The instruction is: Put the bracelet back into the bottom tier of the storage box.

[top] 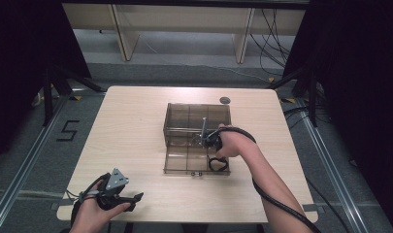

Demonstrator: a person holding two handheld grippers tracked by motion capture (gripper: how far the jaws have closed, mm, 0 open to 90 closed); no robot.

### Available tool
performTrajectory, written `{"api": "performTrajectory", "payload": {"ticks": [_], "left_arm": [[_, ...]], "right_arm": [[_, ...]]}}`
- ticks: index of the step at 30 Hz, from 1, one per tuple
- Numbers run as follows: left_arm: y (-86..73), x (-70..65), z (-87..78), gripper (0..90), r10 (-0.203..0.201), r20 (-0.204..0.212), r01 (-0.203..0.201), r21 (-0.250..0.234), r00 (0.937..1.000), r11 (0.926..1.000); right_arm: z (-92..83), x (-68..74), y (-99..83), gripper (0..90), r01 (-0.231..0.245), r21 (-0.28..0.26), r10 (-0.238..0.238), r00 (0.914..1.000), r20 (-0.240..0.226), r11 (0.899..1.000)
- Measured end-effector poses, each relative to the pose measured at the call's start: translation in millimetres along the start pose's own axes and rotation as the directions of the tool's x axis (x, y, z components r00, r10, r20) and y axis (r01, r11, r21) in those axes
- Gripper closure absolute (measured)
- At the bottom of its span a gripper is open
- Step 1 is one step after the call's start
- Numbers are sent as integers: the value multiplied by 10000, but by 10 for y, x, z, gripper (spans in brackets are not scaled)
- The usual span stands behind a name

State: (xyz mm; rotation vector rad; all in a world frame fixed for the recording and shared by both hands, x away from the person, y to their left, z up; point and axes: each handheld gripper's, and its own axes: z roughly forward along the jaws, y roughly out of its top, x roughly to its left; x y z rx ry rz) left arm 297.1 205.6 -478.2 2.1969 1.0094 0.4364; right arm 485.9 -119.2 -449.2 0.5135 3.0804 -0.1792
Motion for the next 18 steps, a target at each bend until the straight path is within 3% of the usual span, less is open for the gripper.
{"api": "performTrajectory", "payload": {"ticks": [4,5,8,9,11,12,14,18], "left_arm": [[-1,7,-10,250,97,10,-97,40,10000,9999],[2,17,-20,250,290,32,-290,203,9996,9994],[-3,5,-10,250,72,77,-73,148,9999,9999],[2,20,-24,249,308,50,-309,200,9995,9993],[-1,9,-12,250,131,29,-131,66,9999,9999],[1,20,-22,250,318,58,-320,224,9995,9992],[-3,3,-7,250,18,65,-19,103,10000,9999],[1,15,-19,249,244,47,-245,212,9997,9995]], "right_arm": [[36,25,14,853,-377,116,379,9992,-108,9992],[50,34,18,853,-484,122,486,9987,-164,9988],[75,30,29,853,-381,134,383,9992,-125,9992],[97,20,31,853,-352,136,354,9993,-148,9993],[109,28,36,853,-623,328,630,9978,-204,9975],[120,23,36,853,-601,313,608,9979,-205,9977],[145,6,25,852,-463,174,466,9987,-192,9988],[150,-1,16,848,-506,51,506,9986,-159,9987]]}}
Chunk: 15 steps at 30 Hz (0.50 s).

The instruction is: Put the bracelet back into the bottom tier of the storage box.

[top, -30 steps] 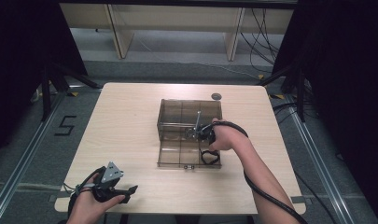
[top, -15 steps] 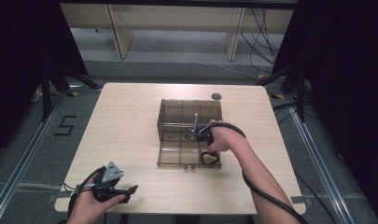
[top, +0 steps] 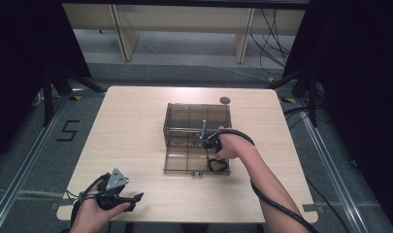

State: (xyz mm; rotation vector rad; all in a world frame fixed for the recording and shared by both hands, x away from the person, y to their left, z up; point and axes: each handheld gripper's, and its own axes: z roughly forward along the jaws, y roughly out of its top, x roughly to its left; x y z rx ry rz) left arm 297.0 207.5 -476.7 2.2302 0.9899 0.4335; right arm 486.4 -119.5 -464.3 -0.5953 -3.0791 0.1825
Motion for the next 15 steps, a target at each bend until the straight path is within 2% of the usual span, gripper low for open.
{"api": "performTrajectory", "payload": {"ticks": [1,3,4,7,8,9,10,13,14,15], "left_arm": [[0,0,0,250,0,0,0,0,10000,10000],[-4,-19,15,249,-299,20,299,-169,9996,9994],[-3,-8,6,249,-139,43,139,-40,9999,9999],[-4,-15,13,250,-260,5,260,-148,9997,9996],[-2,-3,3,249,-82,56,82,-1,10000,10000],[-2,-3,3,249,-82,56,82,-1,10000,10000],[-4,-15,18,250,-287,-17,286,-164,9996,9995],[-3,-16,18,250,-266,-28,266,-159,9996,9995],[-2,-9,7,250,-126,36,126,-44,9999,9999],[-2,-10,8,250,-156,33,156,-62,9999,9999]], "right_arm": [[2,1,-4,845,-38,-44,38,10000,40,10000],[6,-2,-11,839,-6,-157,6,10000,22,9999],[0,-1,-13,835,-8,-145,9,9999,123,9999],[-1,-5,-31,813,-113,-197,114,9999,16,9997],[-10,-3,-37,806,-170,-213,171,9998,35,9996],[-20,-6,-43,796,-145,-271,146,9999,4,9995],[-30,-9,-52,789,-151,-347,152,9999,25,9993],[-77,-12,-78,761,-274,-508,278,9996,67,9983],[-96,-10,-88,754,-319,-568,324,9994,90,9979],[-114,-19,-96,746,-187,-650,197,9997,139,9977]]}}
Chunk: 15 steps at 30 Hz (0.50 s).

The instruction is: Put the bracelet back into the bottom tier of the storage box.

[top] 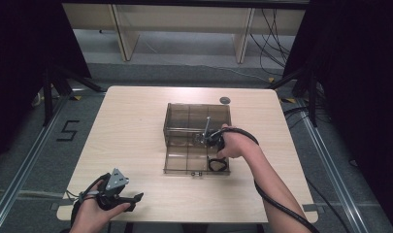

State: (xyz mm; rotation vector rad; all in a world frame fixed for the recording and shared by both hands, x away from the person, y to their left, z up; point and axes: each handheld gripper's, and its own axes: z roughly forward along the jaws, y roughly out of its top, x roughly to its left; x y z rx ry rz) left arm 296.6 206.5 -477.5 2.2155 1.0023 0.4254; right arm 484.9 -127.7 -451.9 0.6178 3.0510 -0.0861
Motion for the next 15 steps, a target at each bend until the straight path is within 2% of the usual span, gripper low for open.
{"api": "performTrajectory", "payload": {"ticks": [1,2,5,6,8,9,10,11,13,15], "left_arm": [[-1,-6,10,250,-125,-66,125,-102,9999,9999],[1,7,-4,250,74,9,-74,68,10000,9999],[-1,-3,7,250,-83,-37,83,-56,10000,9999],[-2,-1,10,250,-81,-100,80,-47,9999,10000],[0,3,3,249,23,-64,-23,-57,10000,10000],[-1,-1,7,249,-38,-89,37,-111,10000,9999],[-2,-6,11,249,-117,-87,115,-175,9999,9998],[1,8,7,250,19,-148,-19,-6,9999,10000],[-1,5,13,249,14,-259,-16,-53,9997,10000],[-2,-4,11,249,-134,-88,133,-170,9999,9998]], "right_arm": [[0,0,0,746,0,0,0,10000,0,10000],[-39,4,-20,727,-26,-171,27,10000,48,9998],[-60,17,-45,721,-179,-383,177,9998,-58,9991],[-84,21,-49,717,-123,-296,126,9999,95,9995],[-135,42,-96,704,-117,-550,132,9996,264,9984],[-143,45,-117,698,-160,-645,167,9998,106,9978],[-157,19,-143,691,356,-909,-325,9989,347,9952],[-164,23,-165,685,356,-992,-325,9989,325,9944],[-177,36,-197,678,254,-1036,-223,9993,316,9943],[-215,75,-288,671,-88,-1090,119,9996,273,9940]]}}
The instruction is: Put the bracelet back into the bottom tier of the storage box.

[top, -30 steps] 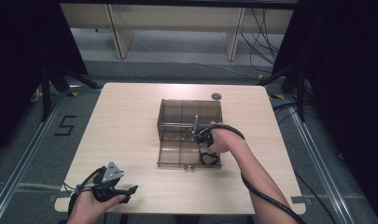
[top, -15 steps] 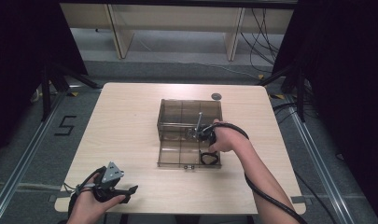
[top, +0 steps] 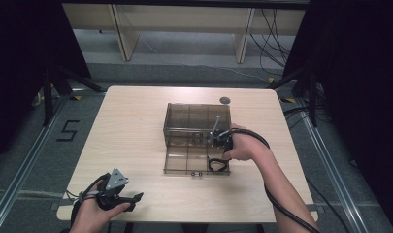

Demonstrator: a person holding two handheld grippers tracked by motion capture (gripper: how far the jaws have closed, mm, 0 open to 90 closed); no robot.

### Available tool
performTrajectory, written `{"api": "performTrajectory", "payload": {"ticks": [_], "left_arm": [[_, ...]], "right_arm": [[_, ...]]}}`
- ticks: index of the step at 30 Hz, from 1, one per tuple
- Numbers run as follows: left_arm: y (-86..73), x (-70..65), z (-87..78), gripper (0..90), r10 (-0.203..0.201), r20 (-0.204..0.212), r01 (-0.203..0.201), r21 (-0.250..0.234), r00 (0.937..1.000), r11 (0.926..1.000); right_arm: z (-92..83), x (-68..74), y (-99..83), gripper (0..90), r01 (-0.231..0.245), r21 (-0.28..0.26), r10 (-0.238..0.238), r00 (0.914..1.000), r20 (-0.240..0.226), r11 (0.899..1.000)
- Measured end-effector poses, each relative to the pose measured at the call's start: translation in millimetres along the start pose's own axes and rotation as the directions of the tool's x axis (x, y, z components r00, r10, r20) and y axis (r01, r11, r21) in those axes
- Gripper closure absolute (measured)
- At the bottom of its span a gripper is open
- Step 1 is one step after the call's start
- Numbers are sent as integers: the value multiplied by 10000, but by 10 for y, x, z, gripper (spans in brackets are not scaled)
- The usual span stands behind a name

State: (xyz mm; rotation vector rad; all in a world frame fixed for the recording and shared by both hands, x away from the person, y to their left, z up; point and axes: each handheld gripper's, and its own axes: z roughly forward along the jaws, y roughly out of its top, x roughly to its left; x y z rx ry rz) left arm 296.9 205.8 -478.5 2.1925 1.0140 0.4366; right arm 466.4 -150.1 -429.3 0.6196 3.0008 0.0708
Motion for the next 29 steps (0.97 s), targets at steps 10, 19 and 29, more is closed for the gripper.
{"api": "performTrajectory", "payload": {"ticks": [10,19,29], "left_arm": [[-1,9,-3,247,23,-65,-23,44,10000,10000],[-1,6,4,246,-141,-125,142,75,9998,9999],[13,-2,6,246,166,56,-167,118,9998,9998]], "right_arm": [[15,143,-415,650,-610,-551,606,9981,-90,9966],[209,287,-865,635,-1428,-223,1416,9888,-471,9895],[271,259,-1031,621,-1784,-199,1770,9824,-597,9838]]}}
